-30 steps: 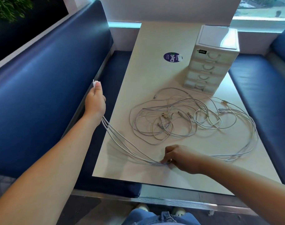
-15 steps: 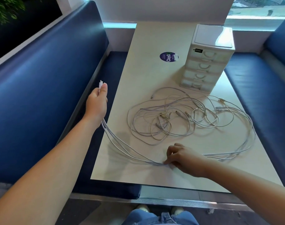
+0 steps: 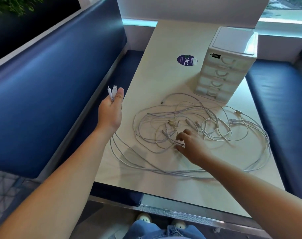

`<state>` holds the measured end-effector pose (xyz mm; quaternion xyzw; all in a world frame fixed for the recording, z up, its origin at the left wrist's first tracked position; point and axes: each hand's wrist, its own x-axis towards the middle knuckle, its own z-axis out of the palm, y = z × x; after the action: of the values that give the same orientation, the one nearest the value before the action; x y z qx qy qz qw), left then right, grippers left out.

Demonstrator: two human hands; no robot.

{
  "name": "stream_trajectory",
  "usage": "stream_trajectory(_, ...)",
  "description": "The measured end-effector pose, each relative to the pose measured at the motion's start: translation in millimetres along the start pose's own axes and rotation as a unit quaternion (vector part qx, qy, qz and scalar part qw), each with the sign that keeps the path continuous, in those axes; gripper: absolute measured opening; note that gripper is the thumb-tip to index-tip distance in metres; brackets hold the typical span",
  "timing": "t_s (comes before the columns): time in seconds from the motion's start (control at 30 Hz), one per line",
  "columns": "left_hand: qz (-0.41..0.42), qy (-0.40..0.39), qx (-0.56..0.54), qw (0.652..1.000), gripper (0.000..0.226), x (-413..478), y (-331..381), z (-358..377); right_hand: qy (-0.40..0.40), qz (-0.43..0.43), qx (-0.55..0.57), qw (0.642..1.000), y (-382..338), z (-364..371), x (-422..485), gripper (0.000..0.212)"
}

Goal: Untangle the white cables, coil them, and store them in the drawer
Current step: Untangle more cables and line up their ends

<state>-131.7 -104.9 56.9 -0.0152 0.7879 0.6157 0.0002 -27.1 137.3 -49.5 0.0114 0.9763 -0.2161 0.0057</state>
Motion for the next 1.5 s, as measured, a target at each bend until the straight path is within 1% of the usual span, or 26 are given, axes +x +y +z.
stream_trajectory(0.07, 0.003, 0.001, 0.002, 1.0, 0.047, -6, 0, 2, -0.019, 0.0, -0.03, 0.999, 1, 1, 5, 0.023)
stream_trajectory(0.17, 0.012, 0.003, 0.002, 1.0, 0.043, -13, -1, 5, -0.02, -0.001, -0.034, 0.999, 0, 0, 8, 0.018)
stream_trajectory(0.27, 0.015, 0.005, 0.004, 1.0, 0.047, -18, -3, 6, -0.04, -0.004, -0.039, 0.998, 1, -2, 12, 0.017)
stream_trajectory(0.33, 0.011, 0.008, 0.009, 1.0, 0.047, -20, -5, 6, -0.064, 0.007, -0.021, 0.998, 2, -4, 14, 0.018)
stream_trajectory(0.47, 0.007, 0.011, 0.024, 1.0, 0.05, -23, -7, 6, -0.124, 0.061, 0.052, 0.989, 6, -13, 19, 0.017)
stream_trajectory(0.57, 0.006, 0.005, 0.03, 1.0, 0.049, -26, -8, 8, -0.139, 0.041, 0.065, 0.987, 7, -26, 24, 0.015)
stream_trajectory(0.7, 0.004, -0.005, 0.029, 1.0, 0.049, -27, -7, 8, -0.093, -0.009, 0.044, 0.995, 3, -44, 29, 0.014)
stream_trajectory(0.77, 0.001, -0.008, 0.035, 0.999, 0.049, -27, -7, 9, -0.081, -0.013, 0.044, 0.996, 1, -49, 31, 0.016)
stream_trajectory(0.87, 0.004, -0.016, 0.048, 0.999, 0.047, -29, -6, 11, -0.056, -0.01, 0.078, 0.995, 0, -56, 33, 0.013)
stream_trajectory(0.97, 0.005, -0.024, 0.06, 0.998, 0.047, -31, -5, 13, -0.029, -0.046, 0.103, 0.993, 1, -64, 33, 0.026)
stream_trajectory(1.07, 0.005, -0.035, 0.06, 0.998, 0.046, -32, -3, 15, -0.022, -0.116, 0.041, 0.992, 2, -72, 34, 0.033)
stream_trajectory(1.17, 0.006, -0.039, 0.063, 0.997, 0.046, -33, -1, 15, 0.007, -0.167, -0.016, 0.986, 2, -80, 39, 0.025)
stream_trajectory(1.23, 0.003, -0.037, 0.064, 0.997, 0.047, -33, 0, 15, 0.021, -0.188, -0.061, 0.98, 2, -83, 41, 0.023)
stream_trajectory(1.3, 0.0, -0.034, 0.062, 0.998, 0.047, -33, 0, 15, 0.039, -0.201, -0.095, 0.974, 2, -86, 44, 0.023)
stream_trajectory(1.4, 0.0, -0.033, 0.06, 0.998, 0.048, -32, 3, 15, 0.052, -0.195, -0.137, 0.97, 1, -91, 46, 0.023)
stream_trajectory(1.5, 0.001, -0.036, 0.055, 0.998, 0.048, -32, 5, 14, 0.057, -0.182, -0.176, 0.966, 1, -100, 49, 0.034)
